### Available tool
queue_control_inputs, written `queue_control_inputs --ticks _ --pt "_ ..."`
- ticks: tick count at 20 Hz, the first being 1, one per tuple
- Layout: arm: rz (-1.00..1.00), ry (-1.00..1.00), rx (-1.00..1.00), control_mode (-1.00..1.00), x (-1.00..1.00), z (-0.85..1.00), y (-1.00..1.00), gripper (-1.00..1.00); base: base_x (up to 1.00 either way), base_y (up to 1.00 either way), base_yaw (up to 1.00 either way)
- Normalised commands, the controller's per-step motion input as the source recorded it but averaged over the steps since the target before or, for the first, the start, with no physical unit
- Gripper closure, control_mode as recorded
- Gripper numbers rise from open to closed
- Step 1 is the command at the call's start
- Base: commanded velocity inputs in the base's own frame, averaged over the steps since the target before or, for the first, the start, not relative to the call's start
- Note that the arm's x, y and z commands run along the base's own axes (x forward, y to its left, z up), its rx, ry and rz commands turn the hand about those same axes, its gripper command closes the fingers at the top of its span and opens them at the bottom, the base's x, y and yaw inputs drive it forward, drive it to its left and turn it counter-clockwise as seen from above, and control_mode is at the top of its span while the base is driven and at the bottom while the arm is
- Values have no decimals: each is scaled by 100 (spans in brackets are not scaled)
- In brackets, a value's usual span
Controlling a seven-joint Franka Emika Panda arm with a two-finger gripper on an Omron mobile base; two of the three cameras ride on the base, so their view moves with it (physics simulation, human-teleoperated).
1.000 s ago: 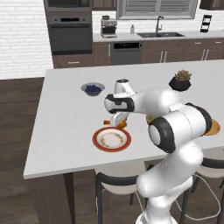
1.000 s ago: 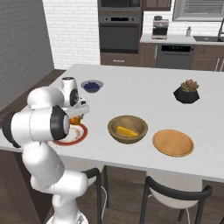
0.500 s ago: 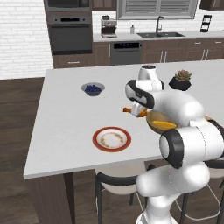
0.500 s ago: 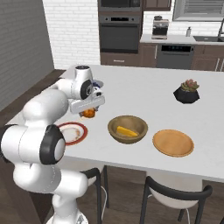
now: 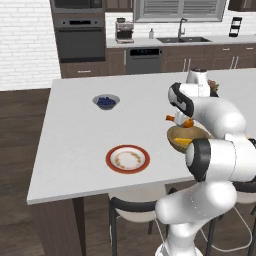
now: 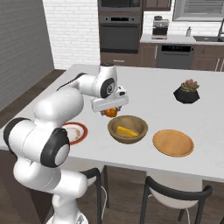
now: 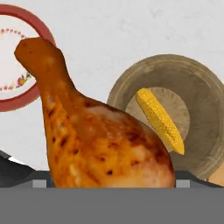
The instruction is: Pick the chicken drumstick and corn from their plates and place them in the bowl. Then put the bowl in the fridge.
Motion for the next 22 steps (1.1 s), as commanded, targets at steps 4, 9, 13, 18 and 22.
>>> queue_control_inputs --ticks 4,9,13,18,22 --pt "-6 0 0 -100 11 -21 -87 100 0 0 0" --pt "0 -4 2 -100 38 -20 -24 100 0 0 0" --pt "2 0 0 -100 19 -40 -23 100 0 0 0" --pt "3 0 0 -100 0 -32 -23 100 0 0 0" --pt "4 0 0 -100 0 -43 -2 100 0 0 0"
